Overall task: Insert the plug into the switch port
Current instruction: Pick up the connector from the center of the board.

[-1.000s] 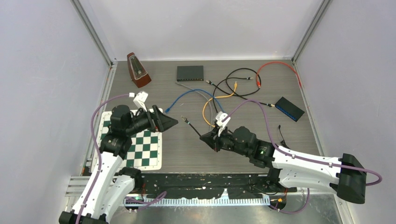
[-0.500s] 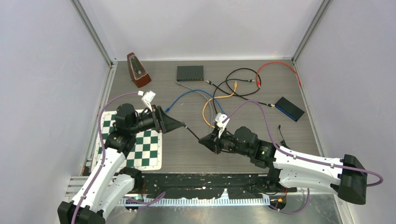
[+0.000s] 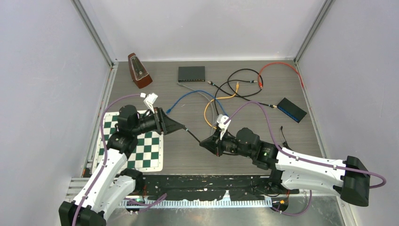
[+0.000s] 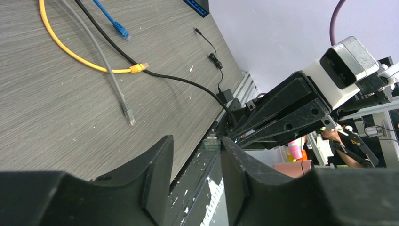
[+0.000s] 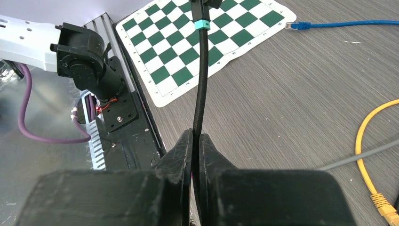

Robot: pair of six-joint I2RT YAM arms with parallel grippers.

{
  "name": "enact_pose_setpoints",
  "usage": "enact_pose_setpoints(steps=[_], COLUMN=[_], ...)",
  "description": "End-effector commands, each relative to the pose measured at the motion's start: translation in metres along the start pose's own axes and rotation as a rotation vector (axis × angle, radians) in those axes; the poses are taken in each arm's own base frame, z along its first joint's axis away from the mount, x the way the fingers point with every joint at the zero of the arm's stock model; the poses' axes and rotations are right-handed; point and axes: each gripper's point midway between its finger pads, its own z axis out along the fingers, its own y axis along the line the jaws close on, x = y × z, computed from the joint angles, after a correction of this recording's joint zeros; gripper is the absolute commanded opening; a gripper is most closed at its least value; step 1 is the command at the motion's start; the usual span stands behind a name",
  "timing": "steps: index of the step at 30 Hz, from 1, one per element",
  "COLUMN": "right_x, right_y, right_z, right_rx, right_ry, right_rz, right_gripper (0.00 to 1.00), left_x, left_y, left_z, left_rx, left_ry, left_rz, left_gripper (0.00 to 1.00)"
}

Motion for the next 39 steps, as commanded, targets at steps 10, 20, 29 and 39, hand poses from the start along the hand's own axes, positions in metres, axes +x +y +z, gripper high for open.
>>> enact_pose_setpoints(steps=[10, 20, 29, 39], right_x=[-0.024, -0.083, -0.086, -0.077], right_y=[0.023, 0.031, 0.051, 0.042], right_z=[0.010, 0.009, 0.017, 0.030], right_rx=[-0.098, -0.323, -0.623, -0.603], right_ry=[-0.027, -0.154, -0.096, -0.083], right_rz=[0.037, 0.231, 0.244, 0.274], right_gripper=[0.42, 0.60, 0.65, 0.42], left_x=[0.000, -0.001, 0.008, 0.010], left_y=[-0.002, -0.023, -0.043, -0.045], left_z=[0.000, -0.004, -0.007, -0.008], left_rx=[0.034, 0.171, 0.283, 0.283], left_ry=[-0.028, -0.068, -0.034, -0.009], left_rz=[0.081, 0.198, 0.241, 0.251], left_gripper=[0.00, 0.00, 0.00, 0.00])
